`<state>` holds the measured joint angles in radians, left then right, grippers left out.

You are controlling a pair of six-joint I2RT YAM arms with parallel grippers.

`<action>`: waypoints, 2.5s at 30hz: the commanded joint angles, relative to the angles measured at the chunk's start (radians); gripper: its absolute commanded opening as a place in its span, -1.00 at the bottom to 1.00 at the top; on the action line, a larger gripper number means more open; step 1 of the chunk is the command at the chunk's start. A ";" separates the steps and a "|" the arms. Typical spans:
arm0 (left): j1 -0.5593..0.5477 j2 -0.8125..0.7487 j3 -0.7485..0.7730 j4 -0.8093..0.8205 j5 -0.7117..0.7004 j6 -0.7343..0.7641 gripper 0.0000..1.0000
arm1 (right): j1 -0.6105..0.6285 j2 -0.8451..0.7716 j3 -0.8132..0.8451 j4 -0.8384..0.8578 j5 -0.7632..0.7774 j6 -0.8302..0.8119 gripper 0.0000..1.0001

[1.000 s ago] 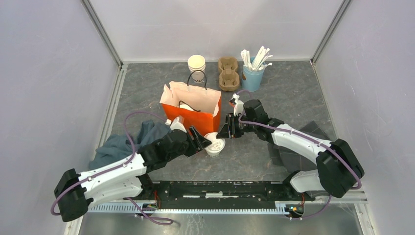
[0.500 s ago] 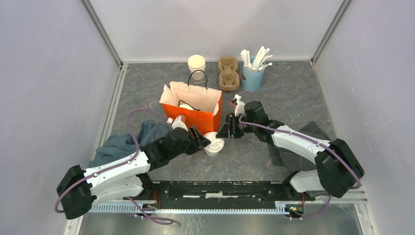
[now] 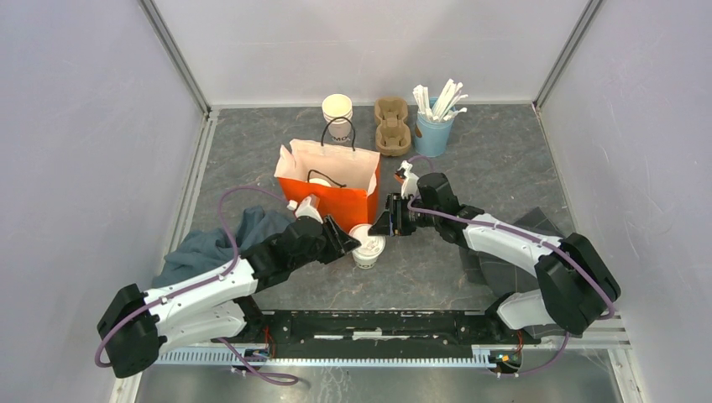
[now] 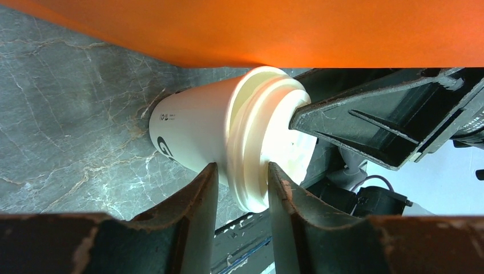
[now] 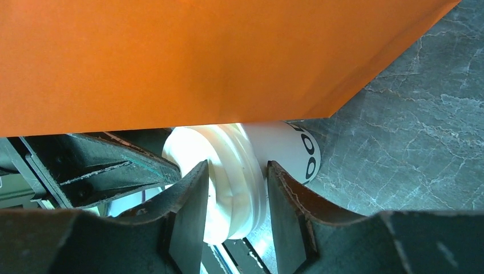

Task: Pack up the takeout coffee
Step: Close the cup lid on the coffee cup.

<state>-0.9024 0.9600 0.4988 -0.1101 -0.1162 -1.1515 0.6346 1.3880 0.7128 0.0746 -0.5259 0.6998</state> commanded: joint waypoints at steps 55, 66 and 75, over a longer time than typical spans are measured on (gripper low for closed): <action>0.013 -0.075 -0.034 0.142 0.112 0.362 0.40 | 0.054 -0.037 -0.023 -0.029 -0.081 -0.066 0.00; 0.013 -0.071 -0.034 0.115 0.161 0.364 -0.04 | 0.055 0.000 0.023 -0.016 -0.041 -0.038 -0.01; 0.013 -0.071 -0.026 0.039 0.158 0.311 -0.17 | 0.058 -0.008 0.008 -0.018 -0.037 -0.039 0.00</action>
<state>-0.8848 0.8848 0.4545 -0.0578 0.0021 -0.8253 0.6846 1.3758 0.7013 0.0433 -0.6018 0.6579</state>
